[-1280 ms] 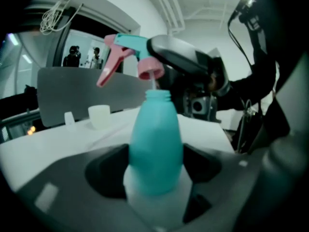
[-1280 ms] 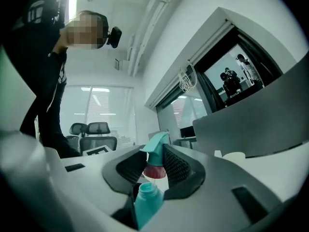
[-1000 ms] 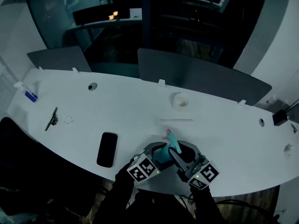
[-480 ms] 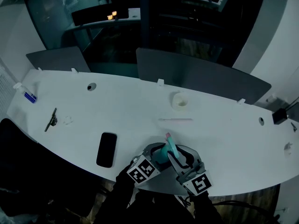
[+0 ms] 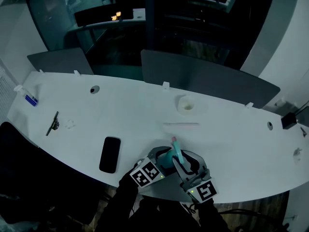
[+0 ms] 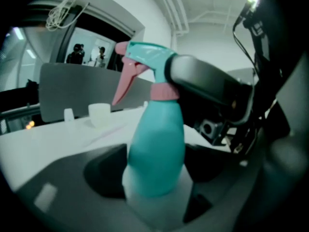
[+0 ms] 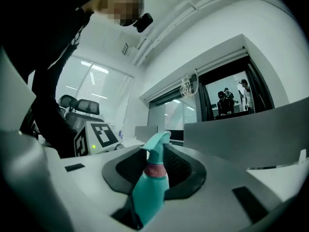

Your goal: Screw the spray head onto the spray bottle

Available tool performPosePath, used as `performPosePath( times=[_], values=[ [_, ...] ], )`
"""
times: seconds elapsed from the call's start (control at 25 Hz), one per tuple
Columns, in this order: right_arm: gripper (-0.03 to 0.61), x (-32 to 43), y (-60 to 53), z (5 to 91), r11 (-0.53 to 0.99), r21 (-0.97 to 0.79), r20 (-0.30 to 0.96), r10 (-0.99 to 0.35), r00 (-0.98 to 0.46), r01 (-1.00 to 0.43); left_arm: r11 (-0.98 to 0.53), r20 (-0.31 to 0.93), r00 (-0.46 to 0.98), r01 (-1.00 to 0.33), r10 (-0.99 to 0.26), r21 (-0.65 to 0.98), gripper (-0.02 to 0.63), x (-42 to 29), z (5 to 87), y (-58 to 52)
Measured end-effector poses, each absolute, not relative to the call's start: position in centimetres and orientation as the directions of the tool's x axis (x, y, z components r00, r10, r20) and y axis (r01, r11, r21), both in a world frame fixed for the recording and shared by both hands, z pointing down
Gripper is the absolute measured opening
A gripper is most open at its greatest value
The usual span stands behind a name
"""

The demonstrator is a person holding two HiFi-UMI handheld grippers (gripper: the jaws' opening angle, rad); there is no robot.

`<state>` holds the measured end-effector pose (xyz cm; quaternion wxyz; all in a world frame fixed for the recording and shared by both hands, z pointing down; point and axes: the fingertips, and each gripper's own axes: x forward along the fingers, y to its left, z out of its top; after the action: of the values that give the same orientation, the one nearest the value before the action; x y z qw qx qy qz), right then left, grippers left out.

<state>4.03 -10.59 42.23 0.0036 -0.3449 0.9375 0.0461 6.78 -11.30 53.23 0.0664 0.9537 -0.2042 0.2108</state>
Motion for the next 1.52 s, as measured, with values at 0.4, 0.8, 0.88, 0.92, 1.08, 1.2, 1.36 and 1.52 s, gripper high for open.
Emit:
performPosePath(
  times=[0.4,0.8,0.88,0.92,1.08,1.2,1.36,1.52],
  values=[
    [0.112,4.7,-10.7,41.9,0.638,0.029,-0.089,-0.765,-0.638,-0.769,-0.592,0.293,0.576,-0.805,-0.763,0.039,0.357,6.3,52.6,-11.6],
    [0.114,4.7,-10.8,41.9,0.708,0.065,0.009,-0.705,-0.709,-0.703,-0.825,0.395,0.735,-0.553,-0.551,-0.119,0.364,7.2,52.9,-11.1],
    [0.114,4.6,-10.7,42.3,0.683,0.077,0.047,-0.730,-0.682,-0.726,-0.812,0.398,0.720,-0.570,-0.568,-0.126,0.364,7.1,53.0,-11.1],
    [0.115,4.6,-10.8,42.4,0.671,0.088,0.069,-0.741,-0.668,-0.736,-0.809,0.400,0.716,-0.574,-0.572,-0.128,0.364,7.0,53.1,-11.1],
    [0.141,4.5,-11.2,43.0,0.664,0.087,0.179,-0.744,-0.644,-0.743,-0.811,0.417,0.711,-0.570,-0.567,-0.131,0.364,7.0,53.2,-11.1],
    [0.140,4.2,-11.4,43.8,0.686,0.086,0.283,-0.712,-0.642,-0.723,-0.816,0.427,0.711,-0.563,-0.559,-0.131,0.364,7.0,53.2,-11.2],
    [0.135,4.0,-11.4,44.4,0.719,0.071,0.386,-0.659,-0.645,-0.692,-0.819,0.429,0.712,-0.558,-0.556,-0.136,0.364,7.0,53.2,-11.2],
    [0.132,4.5,-11.3,43.8,0.706,0.040,0.259,-0.691,-0.675,-0.708,-0.817,0.424,0.710,-0.557,-0.562,-0.150,0.364,7.2,53.2,-11.2]
  ],
)
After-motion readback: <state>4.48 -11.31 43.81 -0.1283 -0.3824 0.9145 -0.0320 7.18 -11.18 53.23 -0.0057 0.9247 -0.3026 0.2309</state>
